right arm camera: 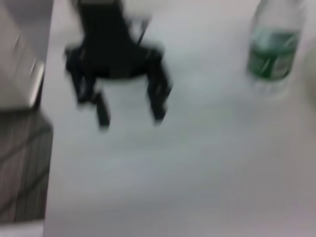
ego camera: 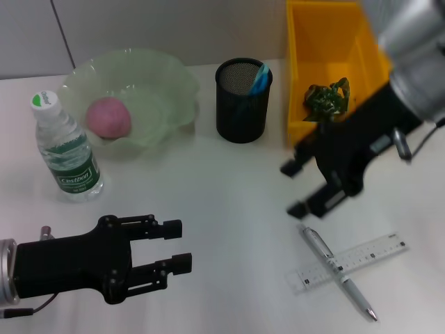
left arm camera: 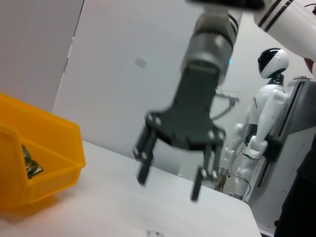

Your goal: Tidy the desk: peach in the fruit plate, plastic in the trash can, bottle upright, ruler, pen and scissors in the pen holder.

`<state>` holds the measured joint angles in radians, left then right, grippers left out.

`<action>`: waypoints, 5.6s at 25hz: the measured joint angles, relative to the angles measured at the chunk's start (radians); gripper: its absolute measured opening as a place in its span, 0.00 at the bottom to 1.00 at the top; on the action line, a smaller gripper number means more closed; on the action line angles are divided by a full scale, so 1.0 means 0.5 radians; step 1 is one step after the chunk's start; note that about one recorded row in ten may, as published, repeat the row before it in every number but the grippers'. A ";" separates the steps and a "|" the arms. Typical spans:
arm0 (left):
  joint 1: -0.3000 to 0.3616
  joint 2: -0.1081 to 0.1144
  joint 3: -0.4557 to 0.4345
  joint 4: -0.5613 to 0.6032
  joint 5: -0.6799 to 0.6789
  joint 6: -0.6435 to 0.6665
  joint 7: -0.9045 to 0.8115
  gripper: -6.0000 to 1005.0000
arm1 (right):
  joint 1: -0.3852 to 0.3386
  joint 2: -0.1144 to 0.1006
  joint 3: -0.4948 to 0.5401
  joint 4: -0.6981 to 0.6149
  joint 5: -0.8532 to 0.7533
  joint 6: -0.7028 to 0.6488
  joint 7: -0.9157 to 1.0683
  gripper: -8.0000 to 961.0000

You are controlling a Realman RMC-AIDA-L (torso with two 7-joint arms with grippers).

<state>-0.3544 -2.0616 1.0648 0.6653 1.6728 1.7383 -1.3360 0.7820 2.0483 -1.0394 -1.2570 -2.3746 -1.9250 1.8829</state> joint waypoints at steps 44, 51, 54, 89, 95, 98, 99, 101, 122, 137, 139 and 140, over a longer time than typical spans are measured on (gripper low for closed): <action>0.117 0.000 -0.096 -0.209 -0.006 -0.203 0.522 0.84 | -0.154 0.077 -0.994 0.198 -0.260 0.444 -0.350 0.70; 0.117 0.000 -0.098 -0.211 -0.012 -0.207 0.522 0.84 | -0.167 0.077 -1.064 0.211 -0.261 0.509 -0.366 0.69; 0.117 0.000 -0.099 -0.211 -0.013 -0.207 0.522 0.84 | -0.170 0.076 -1.071 0.221 -0.261 0.526 -0.377 0.69; 0.103 0.000 -0.149 -0.208 -0.017 -0.191 0.502 0.84 | -0.124 0.065 -0.641 0.058 -0.087 0.577 -0.323 0.40; 0.091 -0.006 -0.148 -0.210 -0.017 -0.189 0.500 0.84 | -0.118 0.065 -0.104 -0.034 0.306 0.793 -0.171 0.40; 0.085 -0.008 -0.148 -0.211 -0.021 -0.177 0.499 0.84 | -0.163 0.066 -0.031 -0.043 0.480 1.067 -0.066 0.40; 0.084 -0.009 -0.148 -0.212 -0.022 -0.176 0.499 0.84 | -0.163 0.066 -0.031 -0.043 0.480 1.067 -0.066 0.40; 0.078 -0.009 -0.148 -0.216 -0.032 -0.170 0.498 0.84 | -0.196 0.066 -0.011 -0.027 0.603 1.247 -0.027 0.40; 0.046 0.000 -0.148 -0.242 -0.048 -0.093 0.494 0.84 | -0.194 0.066 -0.027 0.796 1.887 2.022 -0.726 0.40; 0.037 0.003 -0.148 -0.240 -0.048 -0.074 0.441 0.84 | -0.127 0.069 -0.003 1.178 2.212 2.031 -1.287 0.40; 0.037 0.003 -0.148 -0.240 -0.048 -0.074 0.440 0.84 | -0.114 0.069 -0.014 1.245 2.343 2.031 -1.421 0.40; 0.037 0.003 -0.152 -0.237 -0.048 -0.074 0.436 0.84 | -0.106 0.068 -0.018 1.266 2.383 2.031 -1.454 0.40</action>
<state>-0.3360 -2.0601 0.9886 0.5471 1.6490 1.7014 -1.1182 0.7288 2.0824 -1.0484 -0.6240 -1.1833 -0.9095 1.1556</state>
